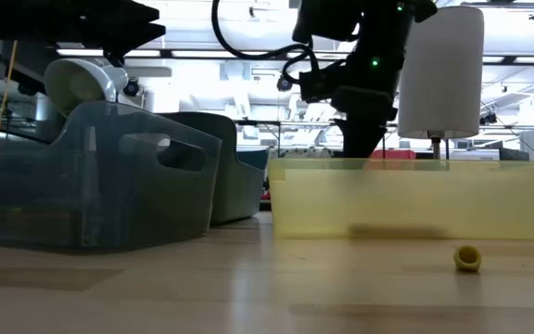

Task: Sort crayons
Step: Put the orange crayon into the yellow bin

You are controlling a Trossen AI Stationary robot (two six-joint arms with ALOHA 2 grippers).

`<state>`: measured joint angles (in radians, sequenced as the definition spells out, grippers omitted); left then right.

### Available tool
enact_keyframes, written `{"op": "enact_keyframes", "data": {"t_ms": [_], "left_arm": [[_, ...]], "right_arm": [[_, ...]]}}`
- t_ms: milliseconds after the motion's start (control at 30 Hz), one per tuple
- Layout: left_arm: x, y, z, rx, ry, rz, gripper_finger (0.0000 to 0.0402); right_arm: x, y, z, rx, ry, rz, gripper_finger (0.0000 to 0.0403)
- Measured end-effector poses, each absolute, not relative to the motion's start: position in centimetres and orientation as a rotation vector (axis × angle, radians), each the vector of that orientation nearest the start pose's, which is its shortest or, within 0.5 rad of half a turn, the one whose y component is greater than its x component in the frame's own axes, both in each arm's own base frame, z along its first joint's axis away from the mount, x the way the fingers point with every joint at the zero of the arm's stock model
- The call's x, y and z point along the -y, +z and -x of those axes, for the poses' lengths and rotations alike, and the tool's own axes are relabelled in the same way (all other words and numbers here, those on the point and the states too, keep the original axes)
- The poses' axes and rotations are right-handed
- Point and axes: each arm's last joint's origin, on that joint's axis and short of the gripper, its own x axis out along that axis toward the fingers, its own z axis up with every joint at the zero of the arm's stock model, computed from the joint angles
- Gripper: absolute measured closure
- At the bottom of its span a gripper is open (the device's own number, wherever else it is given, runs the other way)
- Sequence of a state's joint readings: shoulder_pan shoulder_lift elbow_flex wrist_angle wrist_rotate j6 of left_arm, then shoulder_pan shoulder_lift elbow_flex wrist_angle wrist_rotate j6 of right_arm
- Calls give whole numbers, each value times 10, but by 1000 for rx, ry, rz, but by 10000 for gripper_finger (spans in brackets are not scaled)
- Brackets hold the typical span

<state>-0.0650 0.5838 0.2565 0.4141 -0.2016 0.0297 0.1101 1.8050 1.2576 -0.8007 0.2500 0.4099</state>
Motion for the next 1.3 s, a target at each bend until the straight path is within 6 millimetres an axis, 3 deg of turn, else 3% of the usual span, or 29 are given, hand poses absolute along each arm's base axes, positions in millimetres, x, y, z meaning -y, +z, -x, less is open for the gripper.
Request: {"op": "enact_keyframes", "data": {"t_ms": [367,567,800,900,1000,1167,1300], "left_arm": [[4,235,-147,80,138,-16,240],[4,234,-146,70,123,-18,240],[4,238,-137,98,99,65,240],[5,240,-136,111,51,80,240],[7,240,-136,112,4,84,240],[7,240,-139,114,-6,60,240],[8,239,-141,111,0,-4,240]], "right_arm": [[-33,190,-337,-1342,-319,-87,275],[-36,218,-319,-1316,-439,14,231],[-67,257,-280,-940,-570,73,225],[-79,260,-273,-692,-581,58,225],[-84,254,-277,-455,-521,62,225],[-65,244,-292,-42,-334,26,224],[-38,249,-299,177,-231,5,224]]}}
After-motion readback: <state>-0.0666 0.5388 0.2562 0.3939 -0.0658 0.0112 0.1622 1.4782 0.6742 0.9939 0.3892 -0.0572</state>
